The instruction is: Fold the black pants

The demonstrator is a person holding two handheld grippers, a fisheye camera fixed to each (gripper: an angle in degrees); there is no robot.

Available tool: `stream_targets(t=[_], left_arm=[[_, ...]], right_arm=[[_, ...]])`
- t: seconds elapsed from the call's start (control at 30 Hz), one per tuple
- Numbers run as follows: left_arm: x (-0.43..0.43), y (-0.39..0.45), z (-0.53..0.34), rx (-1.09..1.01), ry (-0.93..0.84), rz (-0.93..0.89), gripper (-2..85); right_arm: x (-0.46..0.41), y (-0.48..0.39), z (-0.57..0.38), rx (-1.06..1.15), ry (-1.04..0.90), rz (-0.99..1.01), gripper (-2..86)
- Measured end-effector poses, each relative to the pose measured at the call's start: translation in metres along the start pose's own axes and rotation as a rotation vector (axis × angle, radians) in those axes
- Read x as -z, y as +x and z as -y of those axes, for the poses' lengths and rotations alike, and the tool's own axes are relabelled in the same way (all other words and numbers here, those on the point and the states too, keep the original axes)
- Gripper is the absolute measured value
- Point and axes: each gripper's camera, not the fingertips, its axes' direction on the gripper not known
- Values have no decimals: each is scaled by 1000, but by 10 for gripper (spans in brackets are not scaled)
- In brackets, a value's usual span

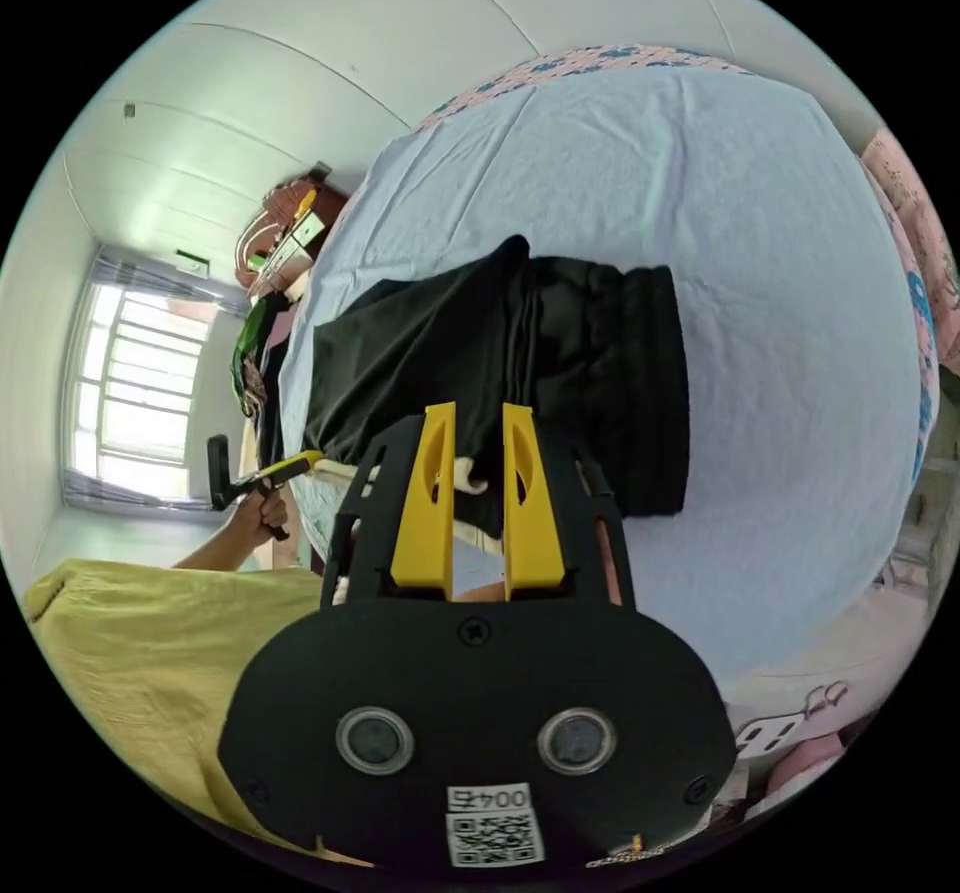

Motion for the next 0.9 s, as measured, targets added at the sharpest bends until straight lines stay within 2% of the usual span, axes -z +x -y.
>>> stream_targets(t=[0.17,0.27,0.37,0.47,0.6,0.73,0.9], left_arm=[[4,3,-1,-12,-16,12,28],[10,4,-2,-15,-15,7,41],[23,3,-6,-10,18,-11,58],[34,-3,-13,1,48,-12,65],[40,-10,-23,22,57,-37,67],[53,-6,-32,2,95,-65,66],[63,-1,-39,10,140,-22,65]], right_arm=[[-23,-47,-33,44,39,-122,94],[-49,-70,-34,100,-22,-189,38],[-51,-98,-42,202,0,-265,15],[-56,-111,-58,279,2,-355,22],[-80,-108,-70,245,-78,-361,44],[-72,-129,-70,209,19,-367,52],[-88,-180,-62,344,95,-464,71]])
